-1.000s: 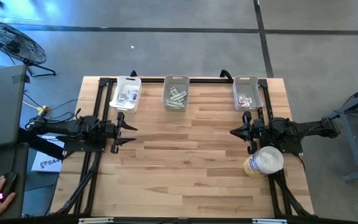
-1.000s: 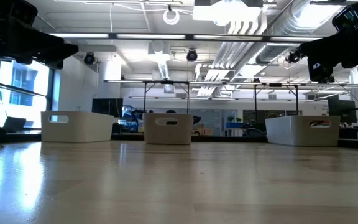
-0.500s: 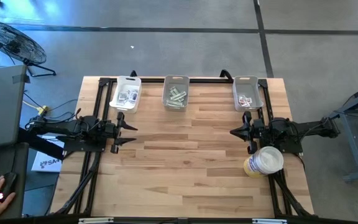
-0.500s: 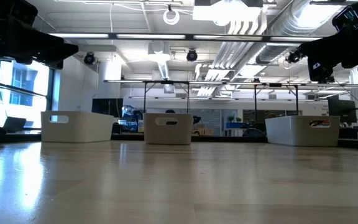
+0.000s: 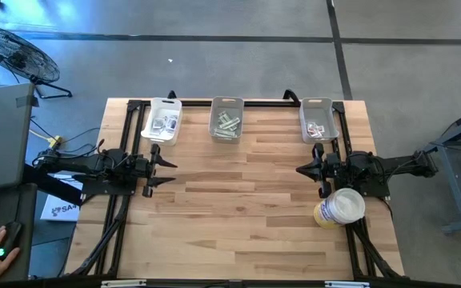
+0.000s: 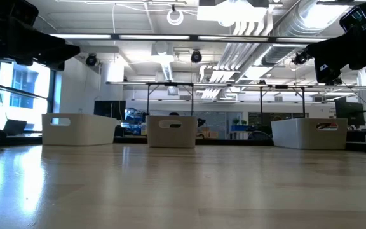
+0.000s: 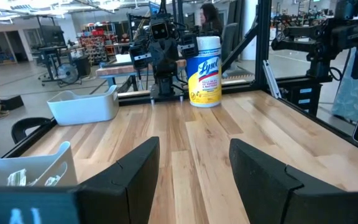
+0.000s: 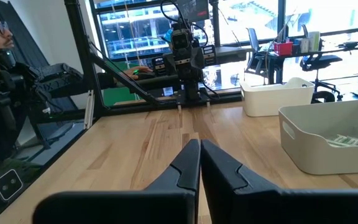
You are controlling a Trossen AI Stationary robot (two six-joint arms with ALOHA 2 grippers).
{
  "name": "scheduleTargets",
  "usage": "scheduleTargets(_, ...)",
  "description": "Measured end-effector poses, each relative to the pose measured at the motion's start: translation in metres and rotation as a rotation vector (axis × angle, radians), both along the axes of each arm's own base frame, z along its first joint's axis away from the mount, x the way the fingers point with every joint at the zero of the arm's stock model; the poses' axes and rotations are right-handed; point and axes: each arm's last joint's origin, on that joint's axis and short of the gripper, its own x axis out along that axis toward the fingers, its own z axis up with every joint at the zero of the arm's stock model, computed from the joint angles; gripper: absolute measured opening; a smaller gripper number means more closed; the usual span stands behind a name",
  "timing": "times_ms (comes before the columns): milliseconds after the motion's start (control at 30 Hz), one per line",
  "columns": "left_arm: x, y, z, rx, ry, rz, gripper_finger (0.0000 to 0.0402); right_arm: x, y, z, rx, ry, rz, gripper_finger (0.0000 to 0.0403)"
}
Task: Pick & Place First Aid Supplies
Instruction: Return to Home Position
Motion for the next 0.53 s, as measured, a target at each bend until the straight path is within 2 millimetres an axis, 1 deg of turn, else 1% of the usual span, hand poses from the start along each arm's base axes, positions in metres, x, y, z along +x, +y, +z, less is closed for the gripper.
scheduleTargets(533, 0.0, 0.0, 0.0, 0.0, 0.0, 0.0, 0.0193, 0.0, 0.0, 0.0, 0.0, 0.0, 0.0, 0.0005)
